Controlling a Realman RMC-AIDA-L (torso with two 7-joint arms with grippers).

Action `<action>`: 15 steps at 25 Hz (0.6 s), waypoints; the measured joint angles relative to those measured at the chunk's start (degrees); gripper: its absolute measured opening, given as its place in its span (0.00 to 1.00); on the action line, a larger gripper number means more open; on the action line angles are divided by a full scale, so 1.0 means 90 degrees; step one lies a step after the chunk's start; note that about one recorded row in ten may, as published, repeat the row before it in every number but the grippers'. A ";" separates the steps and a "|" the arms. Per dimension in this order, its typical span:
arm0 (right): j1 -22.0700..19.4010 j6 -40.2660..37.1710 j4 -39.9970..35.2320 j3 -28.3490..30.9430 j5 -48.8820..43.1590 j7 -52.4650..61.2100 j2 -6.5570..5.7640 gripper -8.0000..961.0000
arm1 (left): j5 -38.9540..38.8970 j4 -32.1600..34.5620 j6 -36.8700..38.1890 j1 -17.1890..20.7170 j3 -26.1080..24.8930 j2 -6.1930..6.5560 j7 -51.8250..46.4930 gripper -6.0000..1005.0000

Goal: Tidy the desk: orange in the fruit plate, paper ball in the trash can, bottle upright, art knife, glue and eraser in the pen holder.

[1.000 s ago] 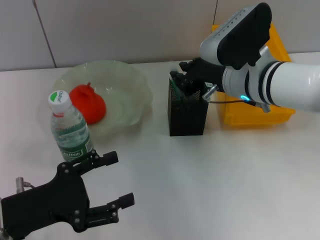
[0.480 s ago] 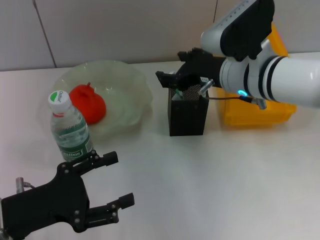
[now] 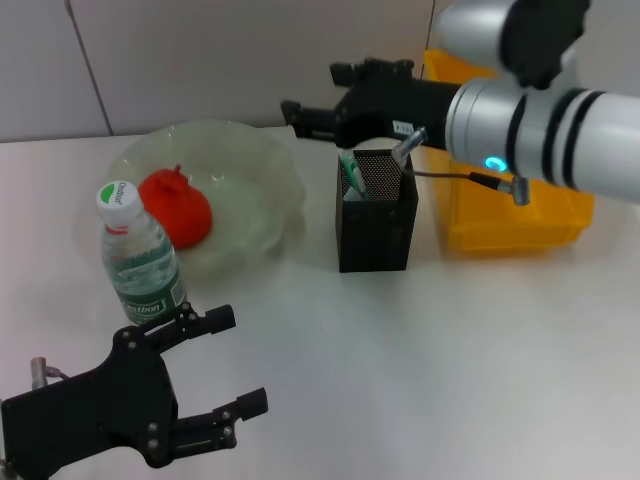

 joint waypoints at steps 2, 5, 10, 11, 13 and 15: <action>-0.0153 -0.0417 0.0053 0.0328 0.1195 -0.1013 0.0005 0.79 | -0.0001 -0.0001 0.0002 0.0004 0.0000 0.0000 -0.0001 0.86; -0.0219 -0.0987 -0.0043 0.0686 0.2028 -0.1793 0.0013 0.79 | -0.0009 -0.0003 0.0009 -0.0005 -0.0011 0.0001 -0.0029 0.86; -0.0255 -0.2813 -0.0820 0.1809 0.3848 -0.3353 0.0011 0.79 | -0.0013 -0.0002 0.0028 -0.0023 -0.0152 0.0014 -0.0143 0.86; -0.0233 -0.3195 -0.1039 0.2076 0.4064 -0.3574 0.0010 0.79 | -0.0013 0.0006 0.0031 -0.0027 -0.0186 0.0019 -0.0212 0.86; -0.0167 -0.3960 -0.1510 0.2607 0.4369 -0.3947 0.0008 0.79 | -0.0007 0.0030 0.0032 -0.0037 -0.0274 0.0030 -0.0371 0.86; -0.0104 -0.4521 -0.1873 0.3005 0.4429 -0.4200 0.0002 0.79 | 0.0015 0.0049 0.0033 -0.0046 -0.0369 0.0036 -0.0492 0.86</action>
